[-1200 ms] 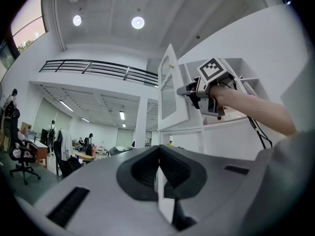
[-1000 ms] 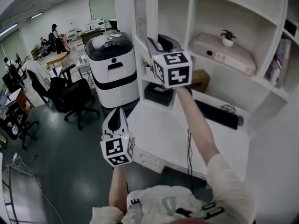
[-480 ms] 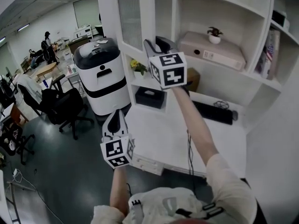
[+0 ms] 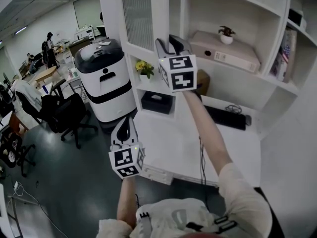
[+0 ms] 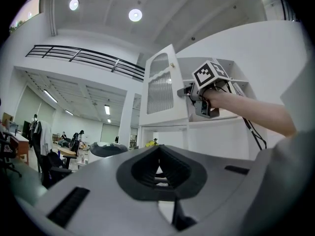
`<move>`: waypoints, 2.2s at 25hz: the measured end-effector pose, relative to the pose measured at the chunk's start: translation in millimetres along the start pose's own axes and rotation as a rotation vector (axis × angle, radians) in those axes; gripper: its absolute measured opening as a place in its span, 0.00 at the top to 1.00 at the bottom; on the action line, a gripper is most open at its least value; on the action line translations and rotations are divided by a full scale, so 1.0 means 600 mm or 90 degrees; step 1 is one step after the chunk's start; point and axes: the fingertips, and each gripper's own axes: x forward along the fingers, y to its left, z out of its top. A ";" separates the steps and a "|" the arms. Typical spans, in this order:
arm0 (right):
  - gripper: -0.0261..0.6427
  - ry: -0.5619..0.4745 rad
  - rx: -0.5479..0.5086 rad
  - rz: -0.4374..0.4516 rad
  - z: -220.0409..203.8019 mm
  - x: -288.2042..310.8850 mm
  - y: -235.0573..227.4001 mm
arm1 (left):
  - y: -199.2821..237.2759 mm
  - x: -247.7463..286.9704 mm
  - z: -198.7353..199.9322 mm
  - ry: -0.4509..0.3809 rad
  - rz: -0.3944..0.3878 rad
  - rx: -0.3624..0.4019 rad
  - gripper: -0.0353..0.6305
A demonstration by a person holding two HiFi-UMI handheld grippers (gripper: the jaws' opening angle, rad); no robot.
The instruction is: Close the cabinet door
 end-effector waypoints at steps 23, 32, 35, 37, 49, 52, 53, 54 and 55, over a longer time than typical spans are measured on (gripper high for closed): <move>0.73 0.049 -0.017 -0.085 -0.029 0.036 -0.064 | 0.003 0.016 -0.012 0.013 -0.004 0.005 0.94; 0.72 0.079 -0.030 -0.098 -0.038 0.047 -0.082 | 0.009 0.014 -0.004 0.013 0.000 0.019 0.94; 0.72 0.085 -0.023 -0.103 -0.042 0.054 -0.092 | 0.012 0.017 0.002 0.011 0.001 0.019 0.94; 0.71 0.088 -0.024 -0.106 -0.044 0.059 -0.098 | 0.013 0.020 0.000 0.013 0.001 0.019 0.94; 0.71 0.103 -0.025 -0.122 -0.057 0.082 -0.123 | 0.017 0.025 -0.016 0.026 0.010 0.016 0.94; 0.71 0.109 -0.030 -0.126 -0.062 0.088 -0.130 | 0.020 0.029 -0.015 0.026 0.014 0.016 0.94; 0.71 0.111 -0.028 -0.124 -0.064 0.090 -0.131 | 0.020 0.031 -0.015 0.026 0.016 0.017 0.94; 0.71 0.113 -0.026 -0.123 -0.066 0.092 -0.133 | 0.021 0.032 -0.016 0.026 0.017 0.017 0.94; 0.71 0.114 -0.025 -0.122 -0.067 0.094 -0.134 | 0.021 0.034 -0.016 0.026 0.018 0.017 0.94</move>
